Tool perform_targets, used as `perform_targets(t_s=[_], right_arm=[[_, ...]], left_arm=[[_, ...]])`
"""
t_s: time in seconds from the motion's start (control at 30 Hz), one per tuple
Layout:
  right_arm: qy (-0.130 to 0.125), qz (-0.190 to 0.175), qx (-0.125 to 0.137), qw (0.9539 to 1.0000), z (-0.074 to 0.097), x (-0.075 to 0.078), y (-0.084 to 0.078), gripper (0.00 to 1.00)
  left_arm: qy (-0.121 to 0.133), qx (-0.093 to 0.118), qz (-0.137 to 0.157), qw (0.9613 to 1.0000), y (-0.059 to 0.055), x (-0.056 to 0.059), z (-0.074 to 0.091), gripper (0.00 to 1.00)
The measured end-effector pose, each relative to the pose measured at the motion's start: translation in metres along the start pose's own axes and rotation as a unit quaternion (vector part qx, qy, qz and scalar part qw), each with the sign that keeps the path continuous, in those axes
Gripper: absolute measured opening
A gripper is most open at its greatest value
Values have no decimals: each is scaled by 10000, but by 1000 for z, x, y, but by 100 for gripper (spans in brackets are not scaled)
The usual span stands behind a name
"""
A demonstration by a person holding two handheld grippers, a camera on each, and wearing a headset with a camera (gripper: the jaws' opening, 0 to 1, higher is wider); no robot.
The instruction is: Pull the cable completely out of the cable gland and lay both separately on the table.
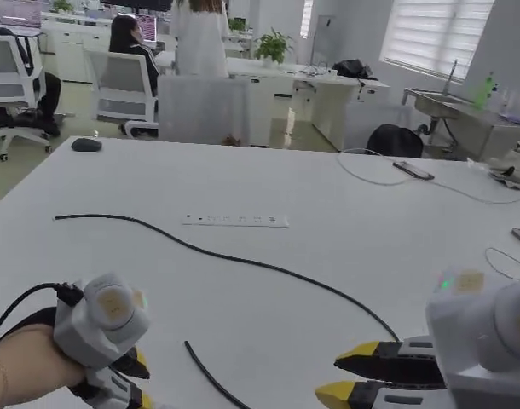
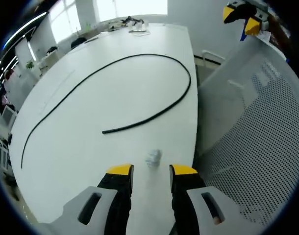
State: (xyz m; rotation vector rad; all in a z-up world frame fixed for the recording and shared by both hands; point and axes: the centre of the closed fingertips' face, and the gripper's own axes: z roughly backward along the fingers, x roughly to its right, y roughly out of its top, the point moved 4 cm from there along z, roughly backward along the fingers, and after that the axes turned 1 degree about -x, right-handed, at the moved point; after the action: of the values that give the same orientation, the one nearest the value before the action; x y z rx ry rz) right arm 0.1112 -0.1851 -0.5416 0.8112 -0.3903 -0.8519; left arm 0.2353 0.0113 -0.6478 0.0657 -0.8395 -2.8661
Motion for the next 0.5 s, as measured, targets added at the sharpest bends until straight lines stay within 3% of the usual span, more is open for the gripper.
perform_targets(t_s=[0.1,0.17,0.27,0.37,0.47,0.5], right_arm=[[112,-45,-84,9999,-9,1,-3,24],[201,-103,-161,9996,-15,1,-6,25],[271,-285,-213,9990,-20,2,-9,29],[348,-337,-319,9983,-22,3,-14,30],[400,-398,-377,9977,-22,3,-17,28],[420,-415,-381,9975,-22,2,-18,27]], left_arm=[[35,309,245,9992,6,10,33,31],[91,612,539,9966,10,17,56,30],[146,978,907,9910,9,29,84,26],[143,1325,1382,9814,3,45,107,30],[206,1482,1597,9758,-6,52,119,30],[369,1506,1612,9747,-10,53,123,31]])
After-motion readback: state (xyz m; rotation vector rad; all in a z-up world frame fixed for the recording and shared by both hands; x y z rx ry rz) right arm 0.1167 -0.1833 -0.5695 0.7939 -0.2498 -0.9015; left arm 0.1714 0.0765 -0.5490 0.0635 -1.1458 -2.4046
